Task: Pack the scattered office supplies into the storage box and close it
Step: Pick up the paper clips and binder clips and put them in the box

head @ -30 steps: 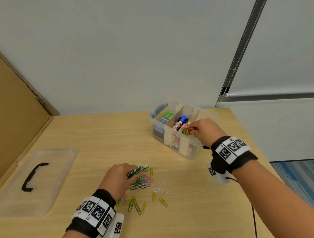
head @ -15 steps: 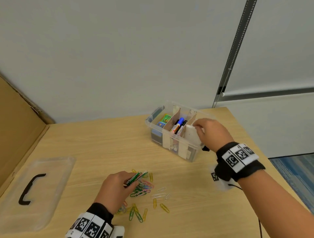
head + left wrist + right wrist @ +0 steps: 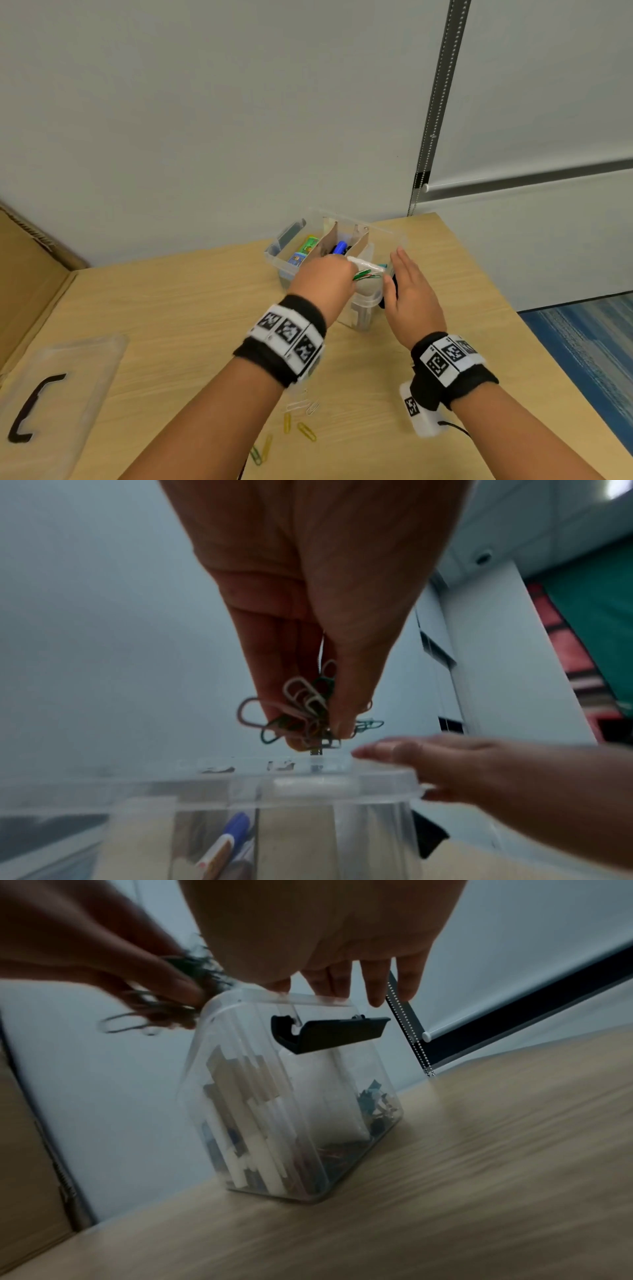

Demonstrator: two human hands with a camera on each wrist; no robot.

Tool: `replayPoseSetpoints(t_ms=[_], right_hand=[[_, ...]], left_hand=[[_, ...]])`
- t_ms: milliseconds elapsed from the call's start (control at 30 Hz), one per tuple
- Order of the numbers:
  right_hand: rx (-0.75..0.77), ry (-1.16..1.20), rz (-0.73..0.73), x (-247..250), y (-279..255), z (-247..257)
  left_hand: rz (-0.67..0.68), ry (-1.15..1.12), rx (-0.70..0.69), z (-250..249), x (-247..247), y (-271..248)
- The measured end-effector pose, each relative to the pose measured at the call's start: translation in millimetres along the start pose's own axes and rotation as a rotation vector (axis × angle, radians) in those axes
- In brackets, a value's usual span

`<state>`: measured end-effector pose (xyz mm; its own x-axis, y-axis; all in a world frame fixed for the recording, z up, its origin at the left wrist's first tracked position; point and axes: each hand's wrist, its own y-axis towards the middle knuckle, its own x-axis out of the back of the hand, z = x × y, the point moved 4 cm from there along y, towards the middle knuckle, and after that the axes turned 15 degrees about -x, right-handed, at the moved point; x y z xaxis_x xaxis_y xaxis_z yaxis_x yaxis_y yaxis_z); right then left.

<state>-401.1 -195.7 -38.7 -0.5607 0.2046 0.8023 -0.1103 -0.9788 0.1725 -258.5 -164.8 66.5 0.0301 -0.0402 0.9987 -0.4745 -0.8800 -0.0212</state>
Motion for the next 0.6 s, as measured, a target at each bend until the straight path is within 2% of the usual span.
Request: replayPoseSetpoints(t_ms=[133, 400, 500, 600], right_hand=[[0.005, -0.038, 0.006, 3.2, -2.4, 1.5], [-0.007, -0.073, -0.007, 3.0, -3.2, 4.4], [-0.014, -0.083, -0.001, 3.7, -3.8, 3.8], [-0.015, -0.082, 0.001, 4.2, -4.4, 4.0]], left_hand=[[0.205, 0.094, -0.022, -10.9, -10.1, 38.7], [0.44, -0.031, -0.001, -1.6, -32.4, 73.0], [0.436, -0.052, 0.03, 2.6, -33.1, 72.5], [0.329, -0.123, 0.016, 7.7, -27.4, 59.2]])
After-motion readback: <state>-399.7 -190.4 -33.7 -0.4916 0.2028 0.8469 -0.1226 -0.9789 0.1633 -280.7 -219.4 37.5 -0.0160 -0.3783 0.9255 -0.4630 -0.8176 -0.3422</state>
